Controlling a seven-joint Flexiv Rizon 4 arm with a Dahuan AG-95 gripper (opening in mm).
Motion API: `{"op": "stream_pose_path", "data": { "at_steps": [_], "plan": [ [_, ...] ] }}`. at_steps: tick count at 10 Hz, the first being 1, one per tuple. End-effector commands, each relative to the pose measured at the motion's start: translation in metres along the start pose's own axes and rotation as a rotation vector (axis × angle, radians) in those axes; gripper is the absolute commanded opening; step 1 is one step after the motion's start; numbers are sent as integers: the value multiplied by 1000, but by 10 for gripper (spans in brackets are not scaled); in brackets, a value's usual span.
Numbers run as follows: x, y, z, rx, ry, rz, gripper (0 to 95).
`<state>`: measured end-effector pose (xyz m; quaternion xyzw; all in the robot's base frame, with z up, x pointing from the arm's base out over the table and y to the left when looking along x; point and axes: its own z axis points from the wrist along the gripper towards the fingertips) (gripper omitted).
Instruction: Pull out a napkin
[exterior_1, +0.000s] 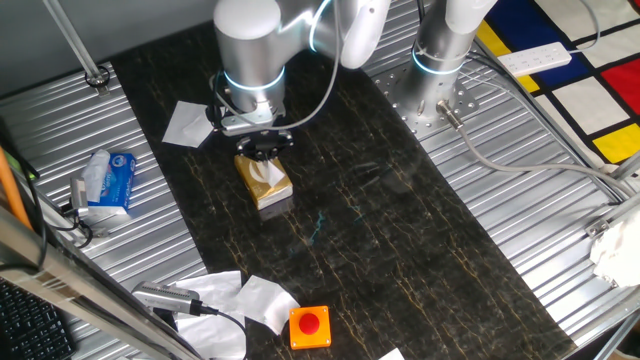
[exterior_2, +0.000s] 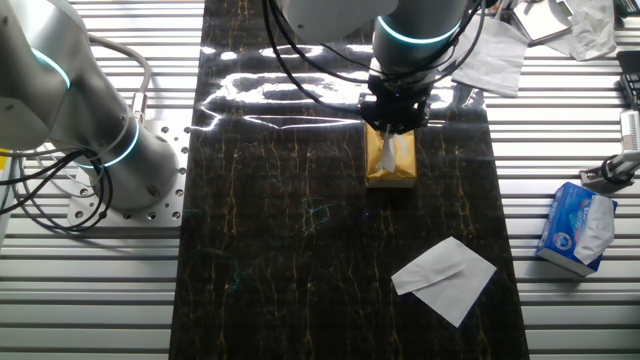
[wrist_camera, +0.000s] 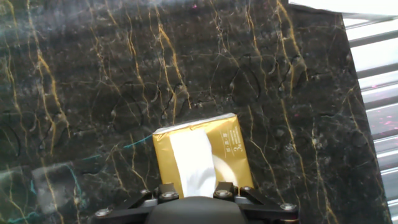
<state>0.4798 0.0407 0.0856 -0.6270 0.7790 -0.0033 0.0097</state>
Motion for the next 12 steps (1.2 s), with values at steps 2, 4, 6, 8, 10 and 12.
{"op": "stream_pose_path", "data": {
  "at_steps": [2,4,6,8,10,12],
  "plan": [
    [1,0,-1,-1,6,9,0],
    [1,0,-6,-4,13,9,0],
    [2,0,-12,-4,20,5,0],
    [4,-1,-20,-3,21,1,0],
    [7,-1,-24,-3,22,-7,0],
    [10,-1,-28,-1,23,-20,0]
  ]
}}
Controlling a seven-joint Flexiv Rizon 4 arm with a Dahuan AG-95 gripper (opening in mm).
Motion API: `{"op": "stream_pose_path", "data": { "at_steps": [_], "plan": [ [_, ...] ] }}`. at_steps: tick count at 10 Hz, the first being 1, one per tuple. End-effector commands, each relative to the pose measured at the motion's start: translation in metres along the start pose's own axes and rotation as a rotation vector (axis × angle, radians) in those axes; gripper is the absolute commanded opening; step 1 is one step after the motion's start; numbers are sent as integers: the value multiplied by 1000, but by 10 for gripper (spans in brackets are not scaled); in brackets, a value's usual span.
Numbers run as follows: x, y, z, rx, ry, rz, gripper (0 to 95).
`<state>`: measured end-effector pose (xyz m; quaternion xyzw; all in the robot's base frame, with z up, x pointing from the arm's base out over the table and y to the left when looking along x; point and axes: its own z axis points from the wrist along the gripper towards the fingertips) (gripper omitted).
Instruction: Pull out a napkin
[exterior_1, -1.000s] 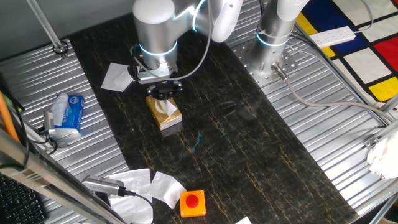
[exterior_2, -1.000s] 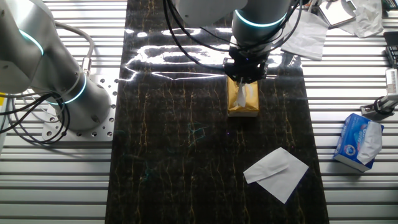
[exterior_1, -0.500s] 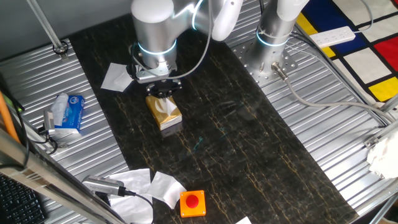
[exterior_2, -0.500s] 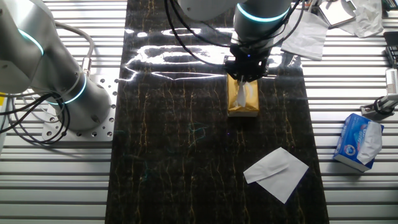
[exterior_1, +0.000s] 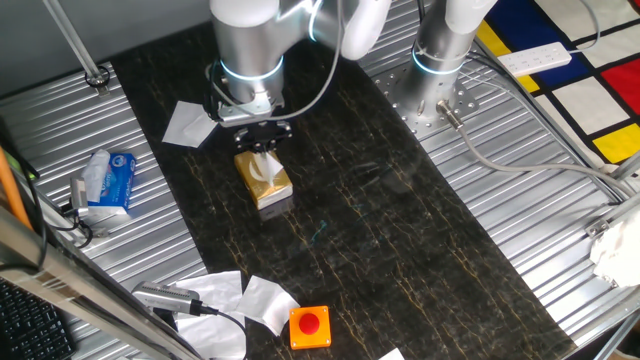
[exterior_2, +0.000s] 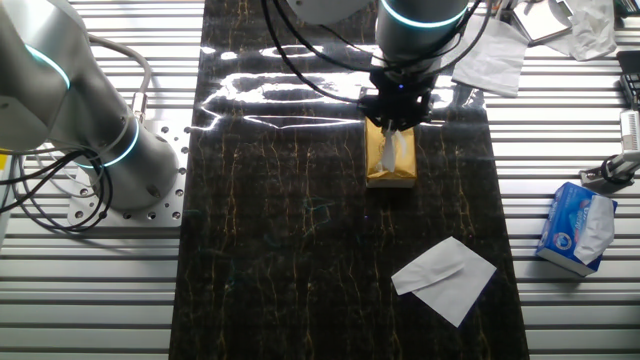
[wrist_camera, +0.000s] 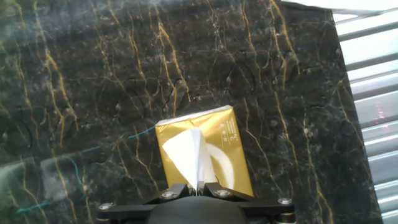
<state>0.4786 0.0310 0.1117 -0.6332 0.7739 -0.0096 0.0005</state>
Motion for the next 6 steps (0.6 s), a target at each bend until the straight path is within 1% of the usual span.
{"op": "stream_pose_path", "data": {
  "at_steps": [1,3,4,5,6],
  "plan": [
    [0,0,-4,4,7,-11,0],
    [0,1,-12,26,25,-31,0],
    [0,1,-15,52,48,-52,0],
    [-1,1,-18,67,59,-64,0],
    [-1,1,-21,74,62,-68,0]
  ]
}}
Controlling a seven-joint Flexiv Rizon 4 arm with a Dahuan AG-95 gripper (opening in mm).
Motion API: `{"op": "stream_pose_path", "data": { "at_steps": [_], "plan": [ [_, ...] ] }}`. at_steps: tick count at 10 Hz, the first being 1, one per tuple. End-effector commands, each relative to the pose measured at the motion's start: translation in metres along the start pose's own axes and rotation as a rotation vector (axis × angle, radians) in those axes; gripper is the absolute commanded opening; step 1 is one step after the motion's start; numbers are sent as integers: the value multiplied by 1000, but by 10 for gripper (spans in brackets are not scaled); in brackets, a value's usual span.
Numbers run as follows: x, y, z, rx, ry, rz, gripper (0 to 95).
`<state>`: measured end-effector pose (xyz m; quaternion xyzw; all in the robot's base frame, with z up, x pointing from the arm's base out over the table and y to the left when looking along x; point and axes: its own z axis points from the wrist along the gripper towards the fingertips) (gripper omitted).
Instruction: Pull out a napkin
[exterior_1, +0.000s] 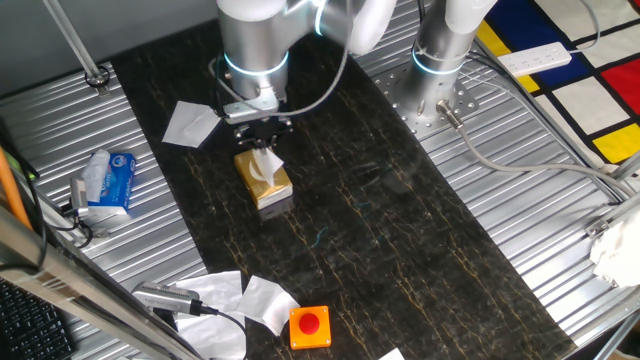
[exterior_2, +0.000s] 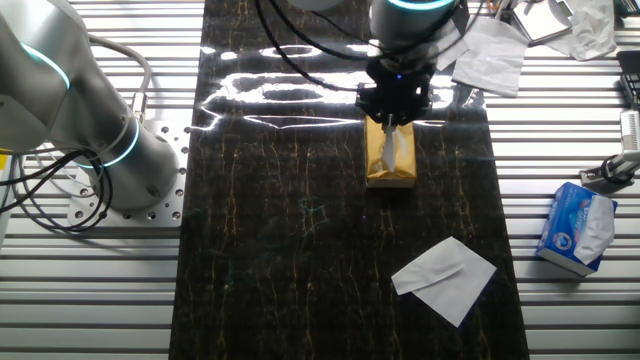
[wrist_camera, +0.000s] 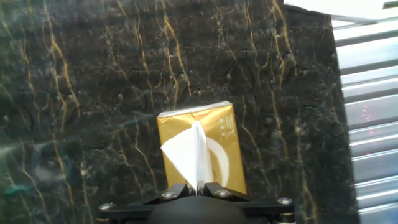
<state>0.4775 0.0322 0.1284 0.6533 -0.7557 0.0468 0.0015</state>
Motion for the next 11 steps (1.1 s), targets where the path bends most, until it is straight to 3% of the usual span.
{"op": "stream_pose_path", "data": {
  "at_steps": [1,3,11],
  "plan": [
    [0,0,-10,40,22,-19,0],
    [-2,1,-22,96,62,-35,0],
    [-2,5,-47,87,51,-36,0]
  ]
}}
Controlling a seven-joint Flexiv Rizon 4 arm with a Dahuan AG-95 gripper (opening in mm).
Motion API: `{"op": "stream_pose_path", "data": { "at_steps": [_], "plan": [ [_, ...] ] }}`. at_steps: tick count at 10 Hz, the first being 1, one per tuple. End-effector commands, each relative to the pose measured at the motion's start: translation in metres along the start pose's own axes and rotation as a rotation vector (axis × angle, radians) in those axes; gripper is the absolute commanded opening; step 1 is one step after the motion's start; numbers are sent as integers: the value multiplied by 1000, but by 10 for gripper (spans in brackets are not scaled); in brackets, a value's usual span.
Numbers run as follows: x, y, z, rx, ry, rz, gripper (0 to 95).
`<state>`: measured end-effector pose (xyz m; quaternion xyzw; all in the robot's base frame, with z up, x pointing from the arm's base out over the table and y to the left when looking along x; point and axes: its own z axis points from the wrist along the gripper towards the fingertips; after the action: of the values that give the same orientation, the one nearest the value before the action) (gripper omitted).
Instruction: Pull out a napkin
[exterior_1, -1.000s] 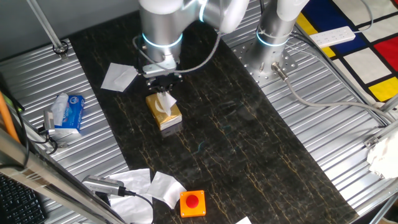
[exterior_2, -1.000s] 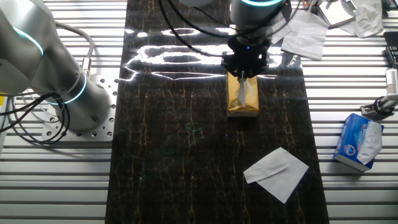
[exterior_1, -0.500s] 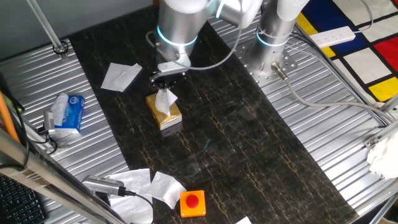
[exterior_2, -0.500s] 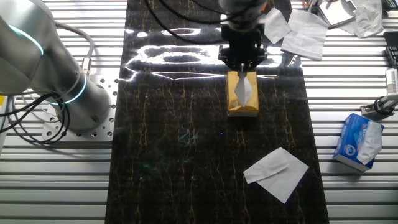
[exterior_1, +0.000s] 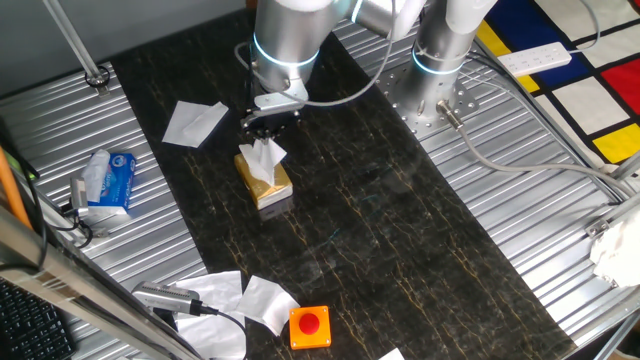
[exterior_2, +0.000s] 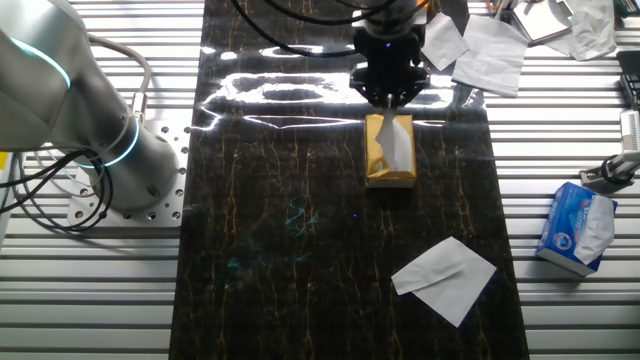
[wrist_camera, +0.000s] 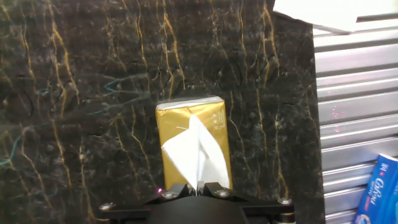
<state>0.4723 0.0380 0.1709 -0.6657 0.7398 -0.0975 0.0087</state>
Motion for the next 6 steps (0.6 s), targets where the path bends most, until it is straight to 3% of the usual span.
{"op": "stream_pose_path", "data": {
  "at_steps": [1,6],
  "plan": [
    [0,2,-6,-4,4,2,0],
    [-1,3,-15,-6,-23,25,0]
  ]
}}
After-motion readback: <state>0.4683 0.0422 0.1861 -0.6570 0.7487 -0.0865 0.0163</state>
